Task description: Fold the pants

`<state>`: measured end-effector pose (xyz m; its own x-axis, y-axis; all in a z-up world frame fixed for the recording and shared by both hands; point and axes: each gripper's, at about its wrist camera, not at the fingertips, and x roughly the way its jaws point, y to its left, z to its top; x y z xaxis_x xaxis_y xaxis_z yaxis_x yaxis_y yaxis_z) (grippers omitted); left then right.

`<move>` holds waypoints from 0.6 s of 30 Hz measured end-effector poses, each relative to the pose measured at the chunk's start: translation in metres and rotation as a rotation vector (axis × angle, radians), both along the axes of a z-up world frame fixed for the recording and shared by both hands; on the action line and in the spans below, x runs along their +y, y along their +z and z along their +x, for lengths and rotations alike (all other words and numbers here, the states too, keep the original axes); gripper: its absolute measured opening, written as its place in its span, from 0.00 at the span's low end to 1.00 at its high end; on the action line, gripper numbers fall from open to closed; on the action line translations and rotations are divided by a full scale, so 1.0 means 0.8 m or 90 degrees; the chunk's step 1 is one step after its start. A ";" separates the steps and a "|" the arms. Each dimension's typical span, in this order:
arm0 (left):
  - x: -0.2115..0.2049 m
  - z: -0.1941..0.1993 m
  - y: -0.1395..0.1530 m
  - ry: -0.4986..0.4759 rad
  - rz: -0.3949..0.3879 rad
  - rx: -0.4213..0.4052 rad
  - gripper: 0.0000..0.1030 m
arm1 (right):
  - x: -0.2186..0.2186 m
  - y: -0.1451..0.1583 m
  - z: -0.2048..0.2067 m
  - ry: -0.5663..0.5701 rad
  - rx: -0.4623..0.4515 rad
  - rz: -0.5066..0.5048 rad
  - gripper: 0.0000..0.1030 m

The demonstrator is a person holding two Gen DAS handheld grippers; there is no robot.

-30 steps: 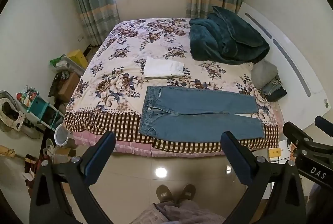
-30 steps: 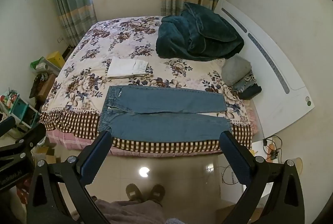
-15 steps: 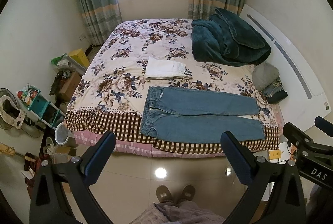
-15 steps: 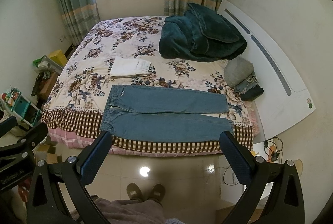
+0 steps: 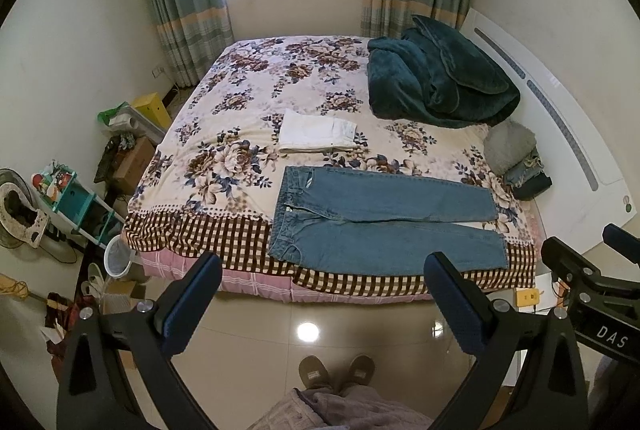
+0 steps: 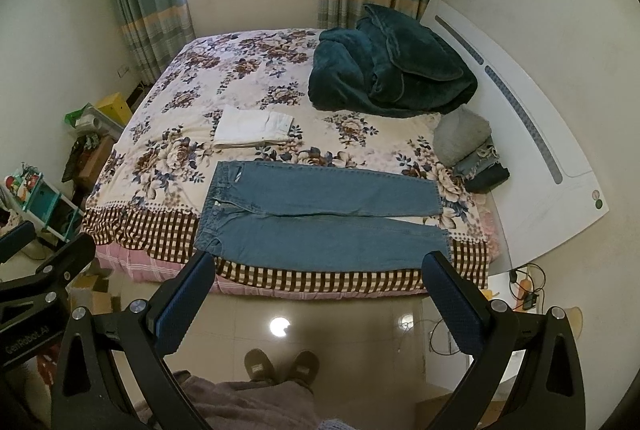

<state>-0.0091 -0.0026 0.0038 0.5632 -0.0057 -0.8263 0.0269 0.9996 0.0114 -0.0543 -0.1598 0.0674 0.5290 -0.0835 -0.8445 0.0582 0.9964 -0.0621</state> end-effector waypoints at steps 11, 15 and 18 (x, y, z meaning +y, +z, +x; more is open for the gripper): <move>0.000 0.003 0.002 0.001 -0.002 0.002 1.00 | 0.006 0.000 -0.001 0.003 0.001 0.001 1.00; 0.002 0.001 0.001 0.000 -0.001 0.002 1.00 | 0.006 -0.001 -0.001 0.003 -0.001 0.000 1.00; 0.002 0.000 0.000 -0.001 -0.001 0.002 1.00 | 0.005 0.000 0.001 0.002 0.000 0.001 1.00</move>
<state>-0.0088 -0.0013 0.0039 0.5611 -0.0079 -0.8277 0.0279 0.9996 0.0094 -0.0537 -0.1559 0.0673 0.5294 -0.0800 -0.8446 0.0546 0.9967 -0.0602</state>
